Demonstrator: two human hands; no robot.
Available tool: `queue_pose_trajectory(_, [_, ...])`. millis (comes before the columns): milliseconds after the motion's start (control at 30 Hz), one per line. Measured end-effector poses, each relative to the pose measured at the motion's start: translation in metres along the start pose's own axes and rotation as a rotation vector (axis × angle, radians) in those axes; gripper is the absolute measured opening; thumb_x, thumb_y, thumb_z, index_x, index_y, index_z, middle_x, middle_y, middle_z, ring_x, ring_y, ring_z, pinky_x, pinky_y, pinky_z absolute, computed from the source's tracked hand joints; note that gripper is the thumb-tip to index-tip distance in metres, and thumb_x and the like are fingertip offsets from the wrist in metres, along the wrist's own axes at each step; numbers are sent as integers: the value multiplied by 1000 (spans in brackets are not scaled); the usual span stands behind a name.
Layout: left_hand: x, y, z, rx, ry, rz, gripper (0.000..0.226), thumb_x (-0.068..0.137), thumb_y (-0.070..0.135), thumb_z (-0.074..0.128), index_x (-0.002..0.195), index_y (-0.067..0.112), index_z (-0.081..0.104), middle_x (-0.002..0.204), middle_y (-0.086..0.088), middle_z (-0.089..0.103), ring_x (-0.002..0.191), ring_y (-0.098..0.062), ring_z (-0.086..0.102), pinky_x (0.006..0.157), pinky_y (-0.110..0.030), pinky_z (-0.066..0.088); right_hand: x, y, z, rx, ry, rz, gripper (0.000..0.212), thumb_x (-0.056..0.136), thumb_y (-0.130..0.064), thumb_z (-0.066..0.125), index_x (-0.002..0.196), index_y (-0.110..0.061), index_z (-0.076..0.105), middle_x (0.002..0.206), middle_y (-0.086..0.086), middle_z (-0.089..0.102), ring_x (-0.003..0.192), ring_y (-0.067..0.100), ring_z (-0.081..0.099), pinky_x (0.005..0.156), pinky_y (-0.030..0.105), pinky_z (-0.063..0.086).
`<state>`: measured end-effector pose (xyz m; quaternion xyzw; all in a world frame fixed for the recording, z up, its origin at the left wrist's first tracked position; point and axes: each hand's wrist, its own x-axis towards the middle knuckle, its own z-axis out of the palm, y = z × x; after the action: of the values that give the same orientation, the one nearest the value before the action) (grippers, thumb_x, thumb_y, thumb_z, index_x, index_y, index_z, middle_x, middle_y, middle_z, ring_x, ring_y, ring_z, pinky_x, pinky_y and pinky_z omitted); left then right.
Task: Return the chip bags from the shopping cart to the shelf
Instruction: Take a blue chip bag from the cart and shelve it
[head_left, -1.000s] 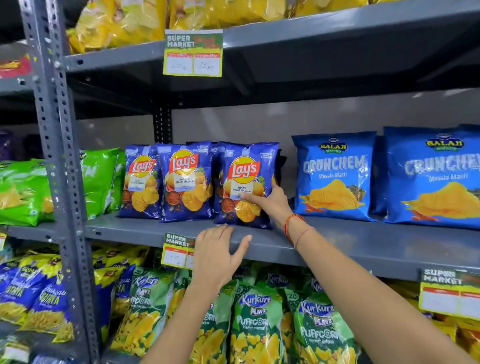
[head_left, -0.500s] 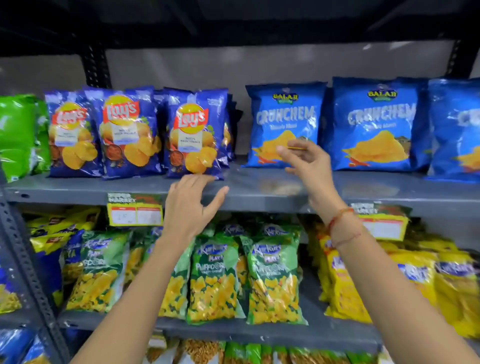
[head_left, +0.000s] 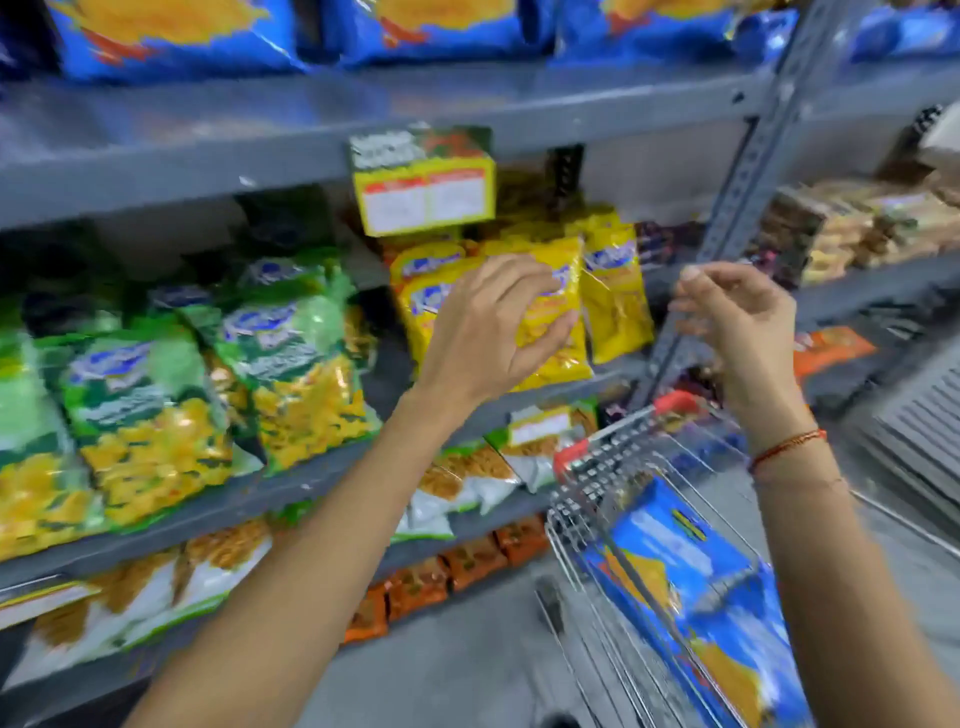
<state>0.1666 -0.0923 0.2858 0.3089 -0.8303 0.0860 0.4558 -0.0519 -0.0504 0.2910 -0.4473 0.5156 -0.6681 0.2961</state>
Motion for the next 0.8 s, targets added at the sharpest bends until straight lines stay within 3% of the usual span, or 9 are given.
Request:
queue_pose_trajectory(167, [-48,36,116,-230,-293,-64,35,85,34,57,90,2,68,91,-14,71,92,-26,61,85,-31,42,-22,104,-102,-170,195,276,11,88,-14,67,79,-18,62,55,-13,69,50,-2,62,51,18,50])
queue_pose_trajectory(233, [-73,46,155,-284,-487,-127,40,85,38,55,95,2,67,93,-16,70,92,-28,61,84,-33,43,-40,151,-137,-213,249,420,11,88,-15,67,78,-15,63,56,-8,67,47,-3,58,55,21,48])
queue_pose_trajectory(333, [-109,59,204,-351,-819,-287,55,82,52,50,109,6,65,106,-16,67,103,-30,60,90,-35,41,-68,215,-176,-188,274,679,21,92,-16,61,105,0,62,67,-1,66,50,0,59,50,17,49])
queue_pose_trajectory(400, [-130,66,235,-408,-1021,-362,58,81,54,50,114,8,62,112,-17,63,110,-30,56,94,-35,39,-85,247,-192,-121,294,871,21,93,-19,59,110,-7,57,75,3,63,51,5,60,43,13,48])
queue_pose_trajectory(533, [-153,70,295,-449,-1248,-532,47,86,26,65,123,0,54,124,-24,55,119,-34,49,95,-29,32,-108,305,-204,-54,326,1130,18,91,-31,62,90,-15,55,72,4,52,40,2,54,43,15,43])
queue_pose_trajectory(633, [-167,63,338,-367,-1391,-651,45,86,27,65,120,0,55,123,-23,59,113,-33,55,92,-35,40,-114,341,-205,-64,352,1190,34,80,-41,71,72,-22,45,65,0,40,47,8,41,48,22,34])
queue_pose_trajectory(700, [-177,58,363,-309,-1471,-692,40,85,32,64,113,3,60,117,-22,64,106,-32,60,88,-38,47,-112,361,-202,-99,399,1156,41,66,-47,77,72,-21,47,61,0,38,49,7,37,46,23,34])
queue_pose_trajectory(733, [-181,54,375,-288,-1503,-696,39,85,34,63,109,4,61,114,-21,64,104,-32,60,85,-38,47,-110,371,-200,-101,431,1122,39,66,-43,79,80,-17,53,65,2,46,54,8,44,46,22,39])
queue_pose_trajectory(800, [-191,49,398,-240,-1530,-705,41,85,38,62,108,4,60,114,-22,64,103,-33,60,83,-37,46,-109,394,-196,-60,501,1051,44,77,-28,78,110,-5,61,93,6,64,82,16,60,64,22,51])
